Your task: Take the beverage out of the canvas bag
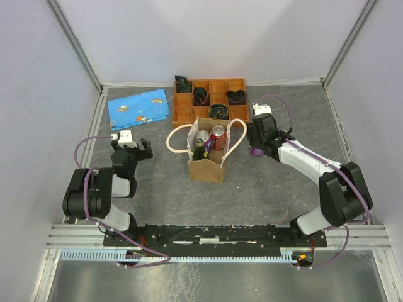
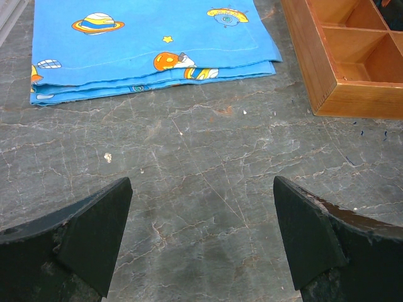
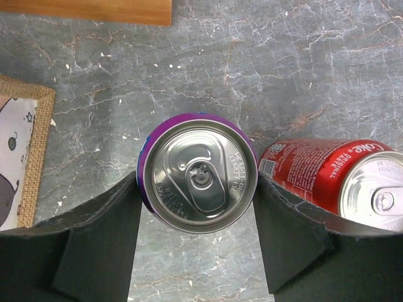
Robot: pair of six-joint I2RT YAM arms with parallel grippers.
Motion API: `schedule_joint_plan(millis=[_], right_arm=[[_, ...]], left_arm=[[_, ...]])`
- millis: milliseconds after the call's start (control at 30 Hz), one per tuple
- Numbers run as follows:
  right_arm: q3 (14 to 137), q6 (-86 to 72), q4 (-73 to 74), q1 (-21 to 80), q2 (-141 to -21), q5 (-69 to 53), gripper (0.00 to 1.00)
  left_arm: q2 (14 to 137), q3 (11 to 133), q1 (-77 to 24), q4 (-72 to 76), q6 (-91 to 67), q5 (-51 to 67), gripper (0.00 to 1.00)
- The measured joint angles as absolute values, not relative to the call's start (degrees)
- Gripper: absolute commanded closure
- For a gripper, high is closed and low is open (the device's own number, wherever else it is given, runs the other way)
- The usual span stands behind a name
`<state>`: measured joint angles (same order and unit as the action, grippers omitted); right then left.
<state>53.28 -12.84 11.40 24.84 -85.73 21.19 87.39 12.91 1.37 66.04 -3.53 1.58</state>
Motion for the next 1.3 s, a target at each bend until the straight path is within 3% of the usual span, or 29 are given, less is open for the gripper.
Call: schedule_joint_plan(millis=[200,533,800,1100,1300], right_arm=[[51.8,-13.3,7.7,24.8,-86.0,21.5,0.82],[51.4,-13.8,6.6,24.8,-86.3,22.9,0.03],[51.9,-13.1,8.5,24.8,-83.5,24.7,0.01],[62.9,-10.5,11.1,24.8,-72.5,26.0,0.01],[70.1,-10.0,11.3,25.3,-65.9,21.1,0.16]], left_arm=[[87.4,12.9,1.4,66.1,-3.5,1.6,0.01],[87.4,12.9,1.4,66.0,-3.5,1.6,0.01],[87.4,12.9,1.4,66.0,-3.5,1.6,0.01],[87.4,12.9,1.4,66.0,-3.5,1.6,0.01],[87.4,12.9,1.4,66.1,-3.5,1.6,0.01]])
